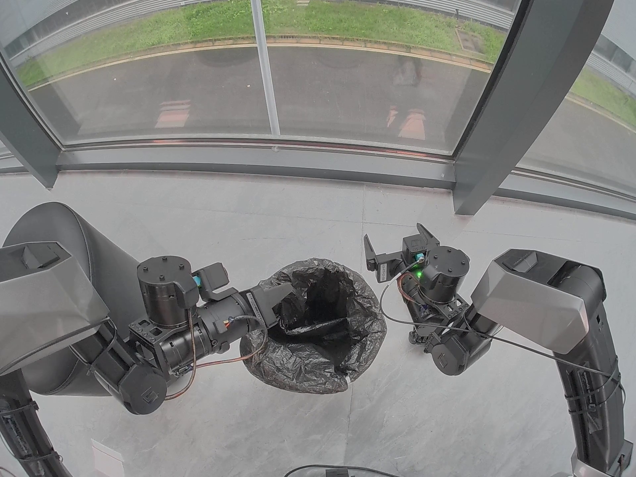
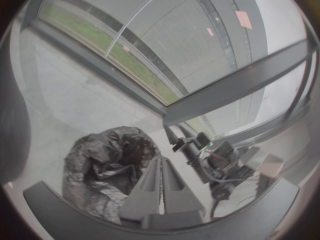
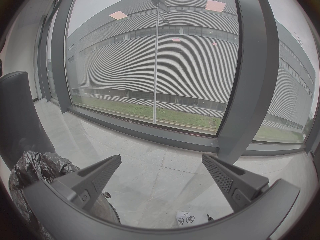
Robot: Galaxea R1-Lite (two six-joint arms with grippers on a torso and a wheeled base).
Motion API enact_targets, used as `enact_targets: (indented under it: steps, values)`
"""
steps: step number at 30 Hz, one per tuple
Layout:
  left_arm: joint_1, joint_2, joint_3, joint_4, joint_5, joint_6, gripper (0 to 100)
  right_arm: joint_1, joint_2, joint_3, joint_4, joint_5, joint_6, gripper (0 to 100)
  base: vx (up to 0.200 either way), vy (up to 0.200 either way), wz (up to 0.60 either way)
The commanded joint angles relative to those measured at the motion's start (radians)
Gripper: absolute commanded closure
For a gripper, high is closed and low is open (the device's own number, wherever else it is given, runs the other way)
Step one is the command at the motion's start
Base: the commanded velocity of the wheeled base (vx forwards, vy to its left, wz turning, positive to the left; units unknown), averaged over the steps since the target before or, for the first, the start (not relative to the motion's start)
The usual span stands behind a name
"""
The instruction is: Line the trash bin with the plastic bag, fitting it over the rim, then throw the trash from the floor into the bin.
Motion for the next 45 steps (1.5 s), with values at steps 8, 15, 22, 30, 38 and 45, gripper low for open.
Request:
enact_targets:
  steps: [8,15,22,30,38,45]
  values:
    - [0.017,0.146,-0.156,0.011,-0.126,-0.176,100,0.002,0.003,0.007,-0.001,0.0,0.005,0,0.0,0.0,0.0]
    - [0.059,0.242,-0.227,0.02,-0.076,-0.131,100,0.001,0.005,0.007,-0.001,0.0,0.005,0,0.0,0.0,0.0]
    - [0.071,0.267,-0.274,0.1,0.047,-0.067,100,0.001,0.008,0.007,-0.001,0.0,0.006,0,0.0,0.0,0.0]
    - [0.06,0.298,-0.279,0.102,0.065,-0.033,100,0.001,0.008,0.007,-0.001,0.0,0.023,0,0.0,0.0,0.0]
    - [0.033,0.38,-0.297,0.099,0.159,0.107,100,-0.001,0.009,0.007,-0.001,0.0,0.023,0,0.0,0.0,0.0]
    - [0.0,0.408,-0.309,0.102,0.214,0.168,100,-0.002,0.011,0.007,-0.001,0.0,0.023,0,0.0,0.0,0.0]
